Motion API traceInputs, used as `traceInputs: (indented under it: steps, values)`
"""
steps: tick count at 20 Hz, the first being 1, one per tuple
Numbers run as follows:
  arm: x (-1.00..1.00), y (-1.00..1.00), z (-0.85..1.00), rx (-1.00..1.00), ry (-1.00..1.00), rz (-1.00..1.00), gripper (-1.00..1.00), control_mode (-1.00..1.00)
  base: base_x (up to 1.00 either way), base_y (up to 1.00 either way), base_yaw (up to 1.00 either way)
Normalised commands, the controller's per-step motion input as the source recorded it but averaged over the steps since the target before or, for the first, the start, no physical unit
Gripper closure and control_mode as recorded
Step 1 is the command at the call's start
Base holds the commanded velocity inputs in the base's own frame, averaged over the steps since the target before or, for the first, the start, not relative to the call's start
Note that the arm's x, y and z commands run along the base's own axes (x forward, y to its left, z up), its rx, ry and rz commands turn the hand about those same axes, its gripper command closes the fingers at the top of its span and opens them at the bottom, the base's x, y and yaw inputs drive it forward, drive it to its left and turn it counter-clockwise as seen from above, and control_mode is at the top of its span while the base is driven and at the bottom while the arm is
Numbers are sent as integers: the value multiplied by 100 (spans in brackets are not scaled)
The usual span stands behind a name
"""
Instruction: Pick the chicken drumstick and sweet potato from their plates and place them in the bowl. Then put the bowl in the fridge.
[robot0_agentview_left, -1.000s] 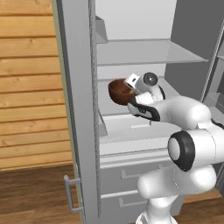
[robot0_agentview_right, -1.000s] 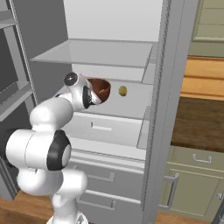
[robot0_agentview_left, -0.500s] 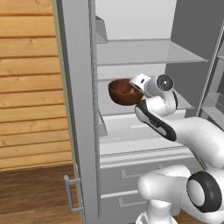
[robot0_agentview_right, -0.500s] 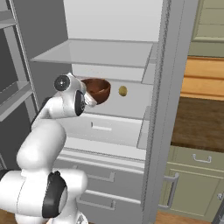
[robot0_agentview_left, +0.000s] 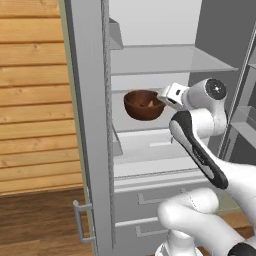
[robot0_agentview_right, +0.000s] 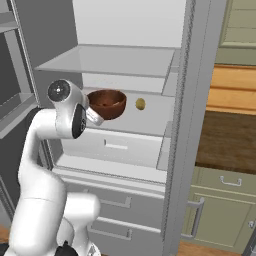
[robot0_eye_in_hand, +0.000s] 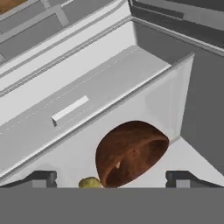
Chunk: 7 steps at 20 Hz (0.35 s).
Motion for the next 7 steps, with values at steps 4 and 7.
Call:
traceInputs:
  steps: [4,7]
  values:
    - [-100,0,3,-13,12,17,-100,-100,0,0,0]
    - [-100,4,0,-18,12,11,-100,-100,0,0,0]
